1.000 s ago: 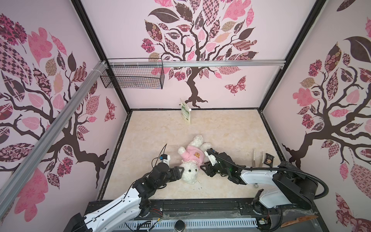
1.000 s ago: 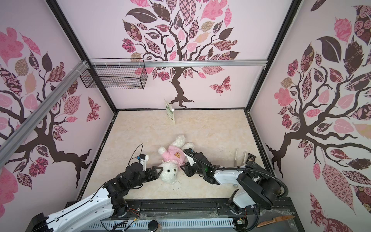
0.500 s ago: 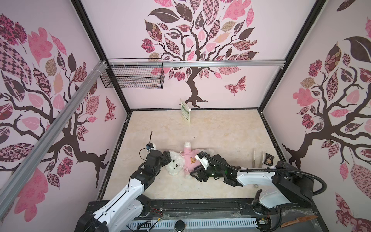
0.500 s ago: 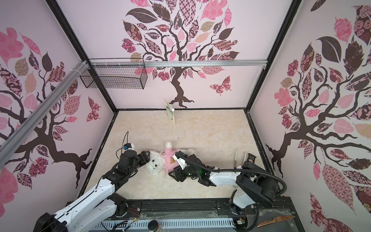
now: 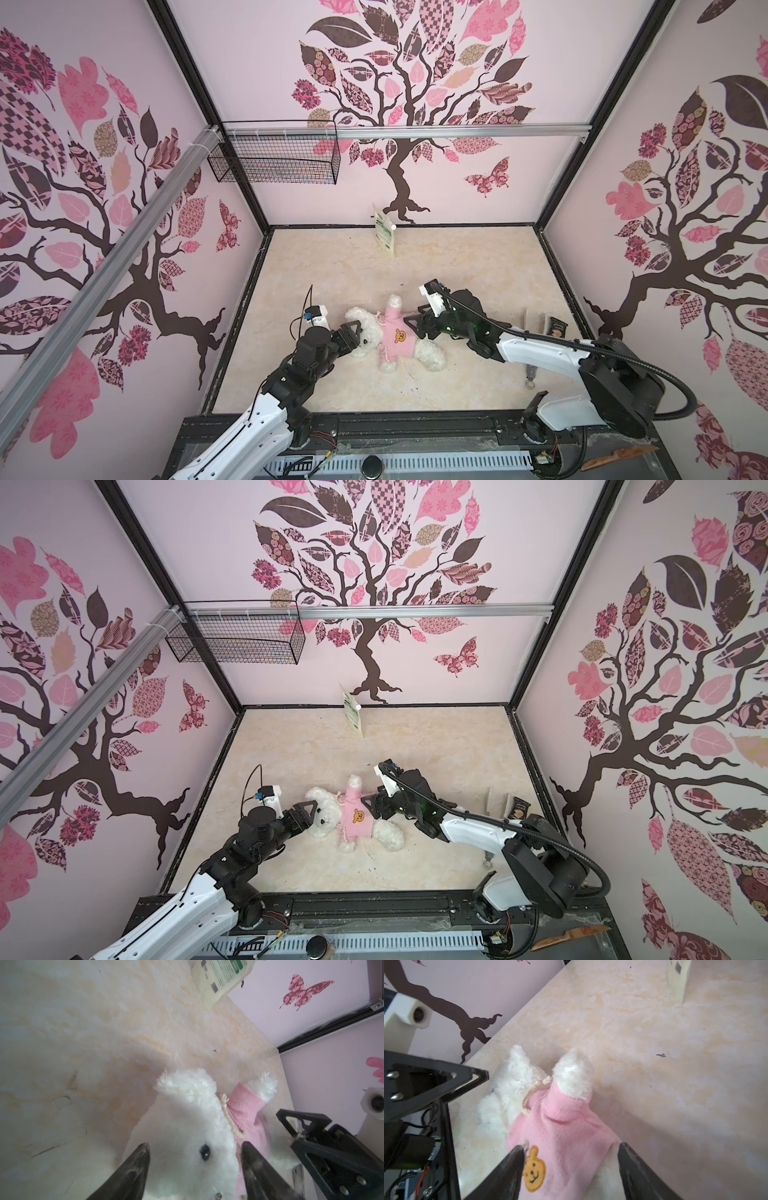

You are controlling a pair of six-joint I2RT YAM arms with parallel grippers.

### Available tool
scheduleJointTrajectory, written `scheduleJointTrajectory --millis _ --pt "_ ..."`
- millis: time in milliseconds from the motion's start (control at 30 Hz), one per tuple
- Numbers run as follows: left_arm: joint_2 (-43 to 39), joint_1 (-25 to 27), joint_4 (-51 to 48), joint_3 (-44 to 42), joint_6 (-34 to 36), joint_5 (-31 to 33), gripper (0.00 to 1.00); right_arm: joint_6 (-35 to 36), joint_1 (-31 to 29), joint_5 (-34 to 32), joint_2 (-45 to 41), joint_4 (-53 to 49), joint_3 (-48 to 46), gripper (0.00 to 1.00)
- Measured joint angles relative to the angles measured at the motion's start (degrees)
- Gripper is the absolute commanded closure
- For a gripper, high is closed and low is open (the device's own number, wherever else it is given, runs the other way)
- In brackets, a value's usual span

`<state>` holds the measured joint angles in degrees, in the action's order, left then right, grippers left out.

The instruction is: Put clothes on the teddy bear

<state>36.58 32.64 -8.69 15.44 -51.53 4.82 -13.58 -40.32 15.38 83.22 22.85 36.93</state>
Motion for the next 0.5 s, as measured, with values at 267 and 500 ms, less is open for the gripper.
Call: scheduleJointTrajectory --millis 267,500 --pt "18.12 0.02 12.55 0.66 -2.6 -5.55 0.3 1.7 1.6 4.42 4.02 -4.66 0.61 0.36" --pt "33.31 0.0 19.52 8.98 -1.36 -7.69 0.29 -1.68 1.81 6.38 -3.5 -4.37 -8.24 0.35"
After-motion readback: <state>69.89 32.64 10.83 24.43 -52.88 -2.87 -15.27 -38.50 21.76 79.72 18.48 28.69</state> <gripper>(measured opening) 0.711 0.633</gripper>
